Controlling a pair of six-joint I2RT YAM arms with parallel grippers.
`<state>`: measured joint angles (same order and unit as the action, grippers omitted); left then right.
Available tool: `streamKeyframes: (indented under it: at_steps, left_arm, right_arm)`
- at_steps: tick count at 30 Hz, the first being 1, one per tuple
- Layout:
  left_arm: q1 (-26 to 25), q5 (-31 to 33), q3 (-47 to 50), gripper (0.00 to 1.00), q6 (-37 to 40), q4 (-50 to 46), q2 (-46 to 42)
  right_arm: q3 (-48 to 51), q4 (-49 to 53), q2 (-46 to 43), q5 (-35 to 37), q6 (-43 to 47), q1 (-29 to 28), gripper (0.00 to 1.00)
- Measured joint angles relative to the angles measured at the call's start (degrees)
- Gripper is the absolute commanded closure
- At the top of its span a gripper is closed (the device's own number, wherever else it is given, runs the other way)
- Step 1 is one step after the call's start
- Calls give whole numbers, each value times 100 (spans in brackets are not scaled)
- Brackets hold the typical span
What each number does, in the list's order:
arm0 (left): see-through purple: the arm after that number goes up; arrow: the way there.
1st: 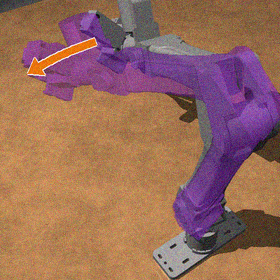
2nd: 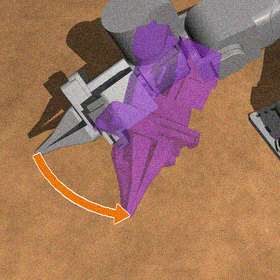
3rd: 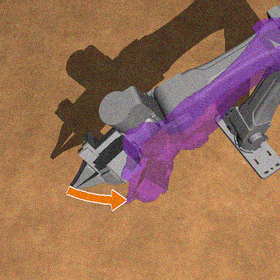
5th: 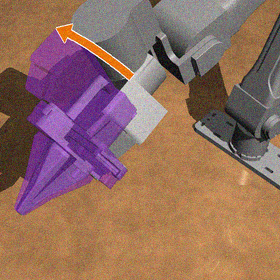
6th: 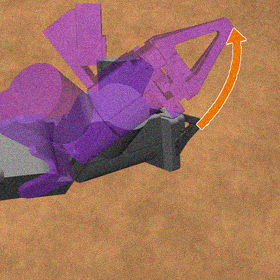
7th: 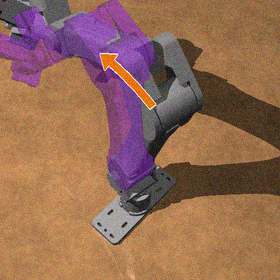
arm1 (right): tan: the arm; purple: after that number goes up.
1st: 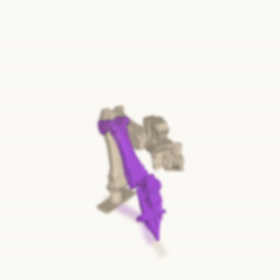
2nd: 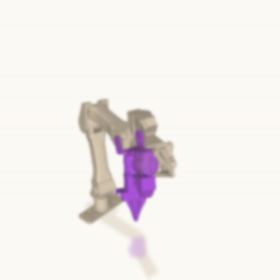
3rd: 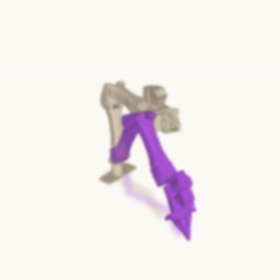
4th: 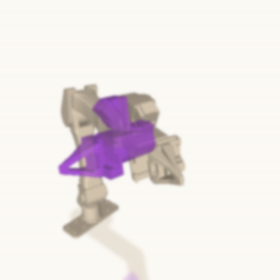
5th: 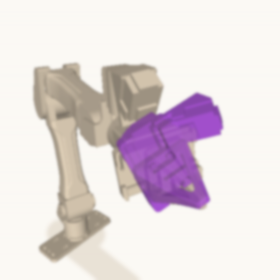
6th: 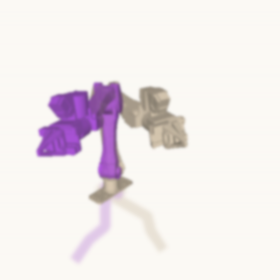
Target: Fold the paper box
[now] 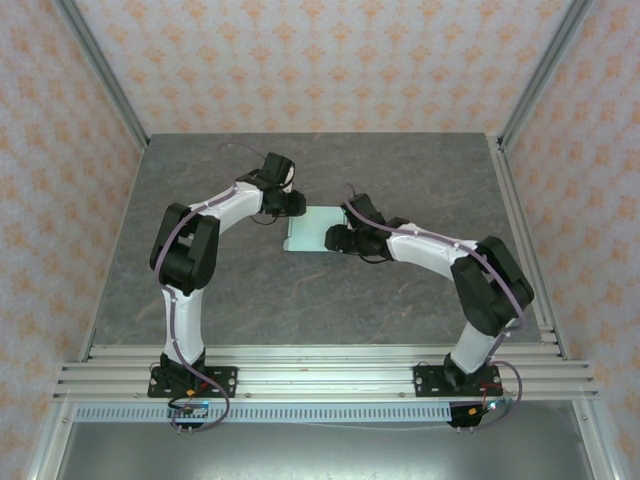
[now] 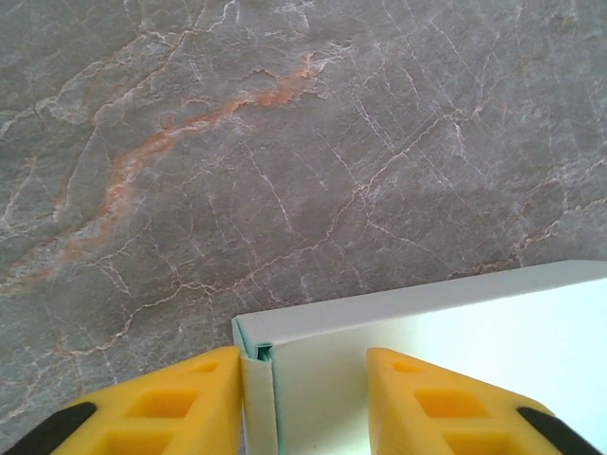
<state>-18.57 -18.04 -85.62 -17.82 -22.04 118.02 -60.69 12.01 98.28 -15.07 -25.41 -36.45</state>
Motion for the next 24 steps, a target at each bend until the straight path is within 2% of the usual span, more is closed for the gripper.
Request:
streamKeyframes:
  at_steps: [12,18,21,24]
  left_arm:
    - [35,-61,186,76,-229,319,-55]
    - [37,-68,216,78,-308,402,-55]
    - [48,-83,251,79,-334,492,-55]
    - [66,-107,286,79,-339,568,-55]
  right_arm:
    - [131,-190,219,-24,-319,0,53]
    - [212,-337,229,-131,-442,0,54]
    - [212,-361,251,-216,-525,2,59]
    - [212,-361,251,-297,-605,0,60]
